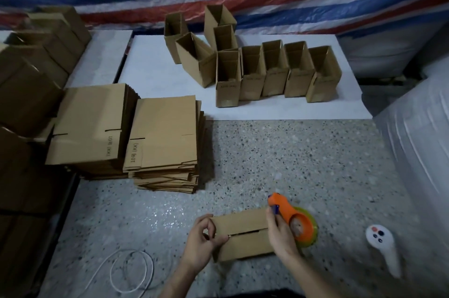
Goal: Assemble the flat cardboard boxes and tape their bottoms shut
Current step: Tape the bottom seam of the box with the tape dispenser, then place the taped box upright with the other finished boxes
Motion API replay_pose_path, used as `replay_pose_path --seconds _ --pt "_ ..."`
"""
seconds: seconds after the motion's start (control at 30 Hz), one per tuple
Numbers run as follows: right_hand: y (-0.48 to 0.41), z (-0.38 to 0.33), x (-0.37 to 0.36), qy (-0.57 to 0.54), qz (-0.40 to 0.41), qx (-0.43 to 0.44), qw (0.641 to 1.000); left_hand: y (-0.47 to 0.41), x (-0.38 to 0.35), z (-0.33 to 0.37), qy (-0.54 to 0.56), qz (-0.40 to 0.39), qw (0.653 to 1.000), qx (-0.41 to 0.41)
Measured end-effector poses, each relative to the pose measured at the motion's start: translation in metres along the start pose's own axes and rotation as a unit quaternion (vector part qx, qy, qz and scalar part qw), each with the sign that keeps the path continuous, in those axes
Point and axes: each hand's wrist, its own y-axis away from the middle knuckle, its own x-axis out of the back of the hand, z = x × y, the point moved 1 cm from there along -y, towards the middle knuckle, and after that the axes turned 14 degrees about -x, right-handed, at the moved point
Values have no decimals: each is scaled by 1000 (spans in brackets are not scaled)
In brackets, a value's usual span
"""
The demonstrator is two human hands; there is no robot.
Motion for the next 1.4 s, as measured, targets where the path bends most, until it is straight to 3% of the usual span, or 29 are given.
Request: replay_pose_path --seconds 0.2,0.3,0.37,0.43,0.57,0.7,0.93,1.07,1.17,1.3,1.4 --pt "5 1 0 -31 -2 14 999 8 -9 4 101 59 990 76" --pt "10 1 2 -50 -13 29 998 14 -3 -4 216 161 937 223" --pt "9 0 4 -52 -14 41 998 16 3 -4 225 68 896 376" --pt "8 -2 6 -53 -25 65 996 16 2 4 254 -53 868 424" --pt "9 -26 26 -84 -21 108 990 -4 -1 26 230 -7 915 332" --pt "3 -72 53 -146 -58 195 968 -41 7 64 322 34 921 217" --pt "1 -167 93 -178 32 241 953 -97 18 133 287 105 951 36" --pt "10 -224 86 -175 47 280 943 -129 34 161 174 96 975 -103" --pt "20 -271 67 -171 7 291 941 -151 44 177 102 121 976 -148" --pt "19 -328 40 -133 -9 352 926 -180 71 192 149 178 958 -167" --pt "16 -362 12 -98 -68 356 927 -208 103 206 173 251 940 -153"
